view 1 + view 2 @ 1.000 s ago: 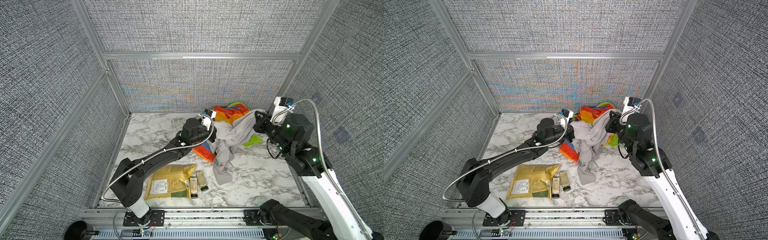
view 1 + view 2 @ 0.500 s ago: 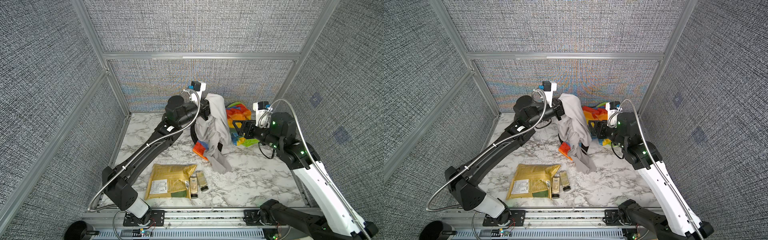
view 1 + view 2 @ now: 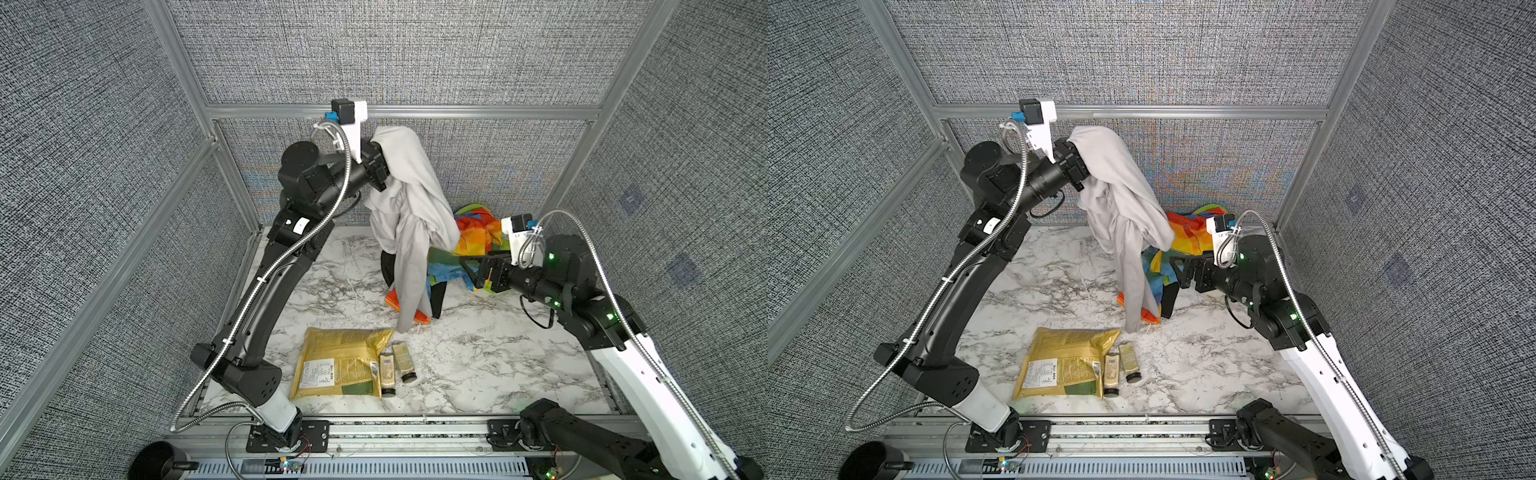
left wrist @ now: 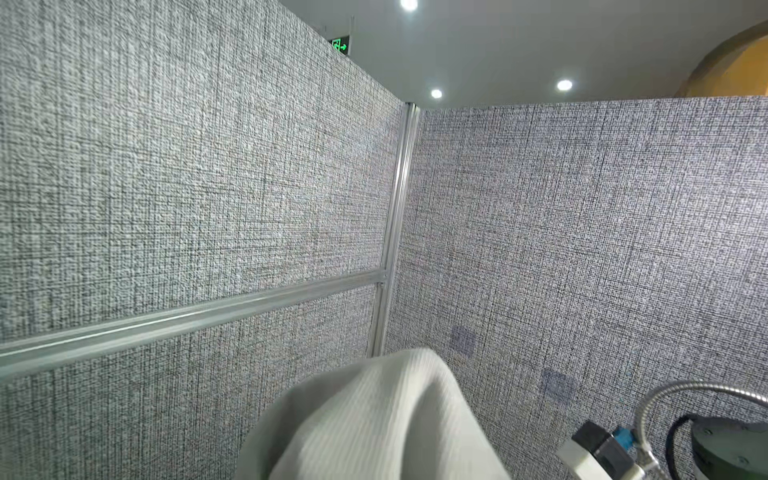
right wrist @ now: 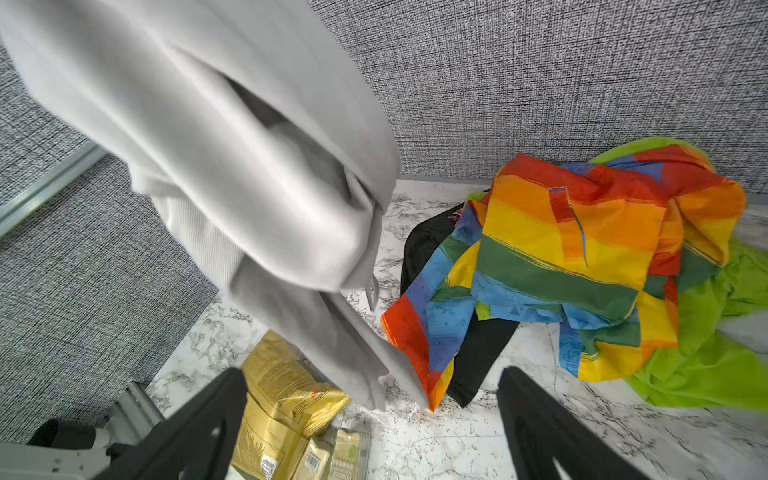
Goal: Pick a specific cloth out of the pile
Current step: 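Lift the grey garment high with the left gripper while the right gripper releases, then lower the grey garment onto the table beside the pile with the left gripper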
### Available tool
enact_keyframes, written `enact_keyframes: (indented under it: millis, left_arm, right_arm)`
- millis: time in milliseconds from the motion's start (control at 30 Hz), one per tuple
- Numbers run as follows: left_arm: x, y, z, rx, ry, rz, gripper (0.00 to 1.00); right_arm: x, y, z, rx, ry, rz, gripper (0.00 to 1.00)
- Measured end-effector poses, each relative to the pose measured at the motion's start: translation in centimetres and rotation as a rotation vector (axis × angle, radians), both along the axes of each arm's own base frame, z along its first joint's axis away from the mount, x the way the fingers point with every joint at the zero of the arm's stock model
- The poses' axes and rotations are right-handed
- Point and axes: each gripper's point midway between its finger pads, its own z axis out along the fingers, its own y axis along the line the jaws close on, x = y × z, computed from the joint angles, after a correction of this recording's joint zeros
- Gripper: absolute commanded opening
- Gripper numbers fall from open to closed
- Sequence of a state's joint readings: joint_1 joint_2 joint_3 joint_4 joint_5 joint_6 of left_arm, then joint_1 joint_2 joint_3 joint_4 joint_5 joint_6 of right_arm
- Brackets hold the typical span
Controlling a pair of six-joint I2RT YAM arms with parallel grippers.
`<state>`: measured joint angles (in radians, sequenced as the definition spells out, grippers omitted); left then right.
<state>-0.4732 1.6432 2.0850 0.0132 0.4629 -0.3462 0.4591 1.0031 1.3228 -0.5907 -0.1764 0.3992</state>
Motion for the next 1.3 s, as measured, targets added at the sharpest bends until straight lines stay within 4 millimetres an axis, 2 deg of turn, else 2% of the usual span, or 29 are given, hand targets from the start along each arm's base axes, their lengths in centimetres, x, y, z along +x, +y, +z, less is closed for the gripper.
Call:
enact_keyframes:
  millis: [133, 233, 467, 600, 667, 800, 900, 1100, 1300]
  left_arm:
    - [1.5, 3.4, 2.0, -0.033, -0.022, 0.074, 0.0]
    - [3.2, 6.5, 2.5, -0.055, -0.013, 0.142, 0.0]
    - [8.0, 14.3, 1.0, -0.103, 0.08, 0.277, 0.0]
    - [9.2, 18.1, 0.7, -0.107, 0.09, 0.346, 0.0]
    - [9.4, 19.3, 0.7, -0.105, 0.088, 0.372, 0.0]
    - [10.1, 21.2, -0.6, -0.082, 0.106, 0.414, 0.0]
    - [11.1, 22.2, -2.7, -0.069, 0.152, 0.433, 0.0]
    - [12.5, 22.2, -7.3, -0.023, 0.235, 0.436, 0.0]
    - [13.5, 22.9, -10.2, 0.044, 0.248, 0.497, 0.0]
  right_arm:
    - [-0.7, 0.2, 0.2, 0.016, -0.016, 0.019, 0.99]
    - [-1.2, 0.5, 0.4, 0.025, -0.024, 0.032, 0.99]
    - [-3.3, 1.0, 0.7, 0.045, -0.059, 0.068, 0.99]
    - [-3.6, 0.7, 0.0, 0.046, -0.064, 0.053, 0.99]
    - [-3.7, 0.5, -0.2, 0.054, -0.067, 0.044, 0.99]
    - [-3.7, 0.4, -0.6, 0.066, -0.069, 0.032, 0.99]
    - [-3.4, 0.3, -0.9, 0.067, -0.067, 0.02, 0.99]
    - [-3.3, 1.0, -0.9, 0.094, -0.066, 0.041, 0.99]
    - [-3.4, 1.7, -1.5, 0.134, -0.057, 0.061, 0.99]
